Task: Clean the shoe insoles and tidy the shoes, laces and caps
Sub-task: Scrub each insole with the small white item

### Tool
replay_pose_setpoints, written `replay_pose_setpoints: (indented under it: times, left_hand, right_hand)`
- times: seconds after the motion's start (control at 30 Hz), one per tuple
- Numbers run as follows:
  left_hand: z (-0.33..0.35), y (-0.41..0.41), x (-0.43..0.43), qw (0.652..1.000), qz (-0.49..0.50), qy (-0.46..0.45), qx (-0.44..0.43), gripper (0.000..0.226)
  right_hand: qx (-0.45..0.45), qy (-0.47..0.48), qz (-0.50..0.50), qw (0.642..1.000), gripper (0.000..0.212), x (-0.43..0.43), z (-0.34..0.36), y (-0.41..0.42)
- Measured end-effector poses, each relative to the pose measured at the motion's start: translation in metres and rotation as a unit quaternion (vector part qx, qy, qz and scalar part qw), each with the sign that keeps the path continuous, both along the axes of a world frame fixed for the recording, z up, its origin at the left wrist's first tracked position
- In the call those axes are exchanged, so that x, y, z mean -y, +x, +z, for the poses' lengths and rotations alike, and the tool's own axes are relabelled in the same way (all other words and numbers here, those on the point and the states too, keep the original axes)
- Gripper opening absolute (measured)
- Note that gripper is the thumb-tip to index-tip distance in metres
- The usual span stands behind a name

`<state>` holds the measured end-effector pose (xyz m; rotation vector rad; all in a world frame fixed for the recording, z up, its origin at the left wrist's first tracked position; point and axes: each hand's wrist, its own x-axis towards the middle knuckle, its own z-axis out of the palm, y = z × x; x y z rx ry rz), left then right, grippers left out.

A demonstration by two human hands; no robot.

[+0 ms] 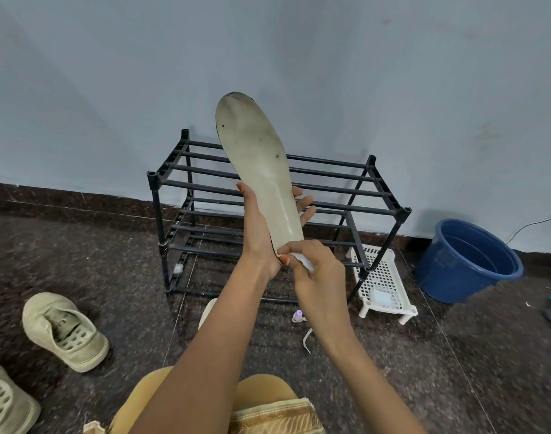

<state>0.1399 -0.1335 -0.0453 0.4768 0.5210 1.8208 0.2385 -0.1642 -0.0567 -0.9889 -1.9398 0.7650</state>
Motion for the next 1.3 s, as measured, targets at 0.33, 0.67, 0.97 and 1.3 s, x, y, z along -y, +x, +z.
replay_pose_setpoints:
  times: [0.33, 0.67, 0.97, 1.3]
  left_hand:
    - [-0.004, -0.001, 0.002, 0.991, -0.117, -0.041, -0.05, 0.086]
    - [-0.006, -0.002, -0.002, 0.994, -0.103, -0.04, 0.008, 0.079]
    - [-0.007, 0.0, 0.001, 0.988, -0.125, -0.076, -0.039, 0.075]
    - [-0.007, -0.003, 0.001, 0.987, -0.133, -0.08, -0.05, 0.081]
  right_hand:
    - [0.038, 0.108, -0.028, 0.993, 0.014, -0.019, 0.009, -0.012]
    - [0.024, 0.128, -0.011, 0.991, 0.015, -0.014, -0.008, -0.005]
    - [0.017, 0.142, -0.052, 0.988, 0.013, -0.029, 0.011, -0.015]
    - [0.022, 0.127, -0.007, 0.992, 0.013, -0.023, 0.0, -0.008]
